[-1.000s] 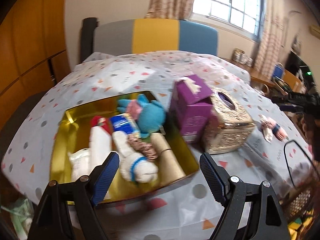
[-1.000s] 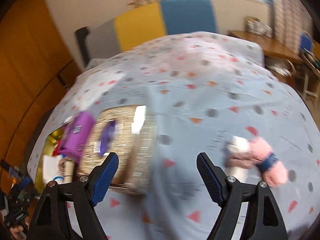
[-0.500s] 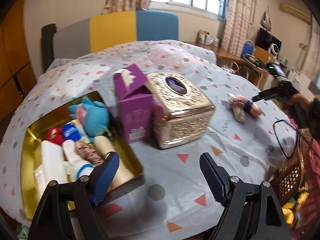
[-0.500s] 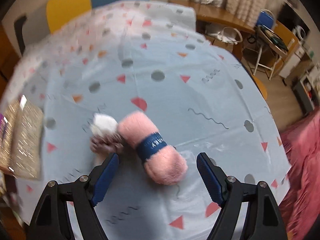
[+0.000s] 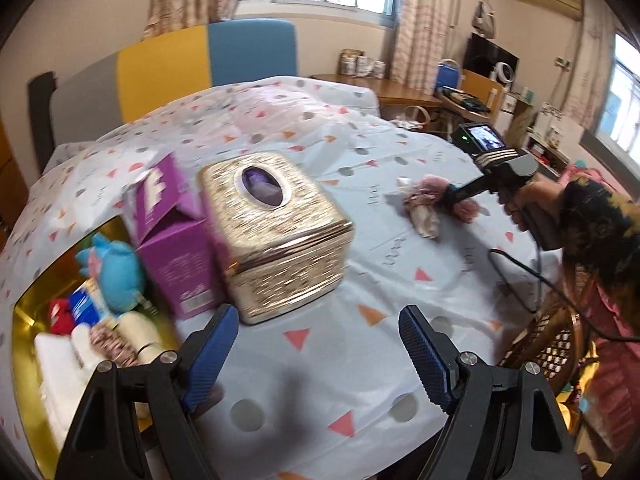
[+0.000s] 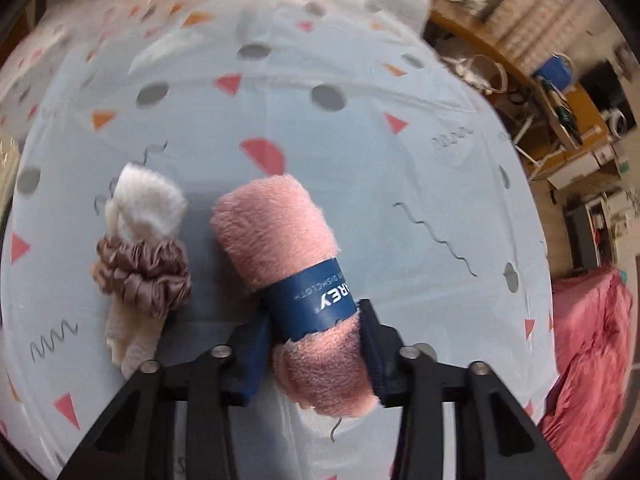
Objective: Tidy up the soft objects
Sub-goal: 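Grasp the white waffle cloth with brown scrunchie with the left gripper while the right holds the towel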
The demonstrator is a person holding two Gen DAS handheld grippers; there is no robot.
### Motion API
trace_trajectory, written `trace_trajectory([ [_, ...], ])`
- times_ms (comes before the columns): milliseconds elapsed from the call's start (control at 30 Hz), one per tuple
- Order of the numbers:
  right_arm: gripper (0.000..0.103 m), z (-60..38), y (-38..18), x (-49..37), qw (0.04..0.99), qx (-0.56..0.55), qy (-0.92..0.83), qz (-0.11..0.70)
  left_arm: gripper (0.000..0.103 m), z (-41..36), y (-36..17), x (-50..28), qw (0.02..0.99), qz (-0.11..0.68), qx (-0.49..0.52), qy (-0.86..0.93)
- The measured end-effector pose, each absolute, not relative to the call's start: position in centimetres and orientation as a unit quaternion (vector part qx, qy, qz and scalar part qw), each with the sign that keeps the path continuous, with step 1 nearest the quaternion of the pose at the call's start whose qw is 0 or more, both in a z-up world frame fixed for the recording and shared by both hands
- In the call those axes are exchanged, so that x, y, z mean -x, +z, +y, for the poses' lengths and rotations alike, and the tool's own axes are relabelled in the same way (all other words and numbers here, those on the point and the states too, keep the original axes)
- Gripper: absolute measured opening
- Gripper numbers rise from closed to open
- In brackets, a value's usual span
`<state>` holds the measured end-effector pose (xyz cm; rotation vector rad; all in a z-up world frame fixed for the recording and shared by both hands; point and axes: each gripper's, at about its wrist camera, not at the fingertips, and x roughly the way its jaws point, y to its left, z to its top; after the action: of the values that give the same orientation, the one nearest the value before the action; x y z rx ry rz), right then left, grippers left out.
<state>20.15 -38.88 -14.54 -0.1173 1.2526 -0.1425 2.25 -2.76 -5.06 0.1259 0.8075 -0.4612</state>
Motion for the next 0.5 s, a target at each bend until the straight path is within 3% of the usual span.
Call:
trace_trajectory([
  [167, 0.038, -41.8, -14.5, -19.2, 0.822, -0.051, -0.093, 0.560, 0.083, -6.3, -4.2, -3.3, 0.887, 0.382, -0.074, -0.249],
  [500, 0.039, -42.3, -14.0, -18.9, 0.821, -0.050, -0.098, 0.560, 0.083, -14.6, -4.3, -7.0, 0.872, 0.391, -0.106, -0.276],
])
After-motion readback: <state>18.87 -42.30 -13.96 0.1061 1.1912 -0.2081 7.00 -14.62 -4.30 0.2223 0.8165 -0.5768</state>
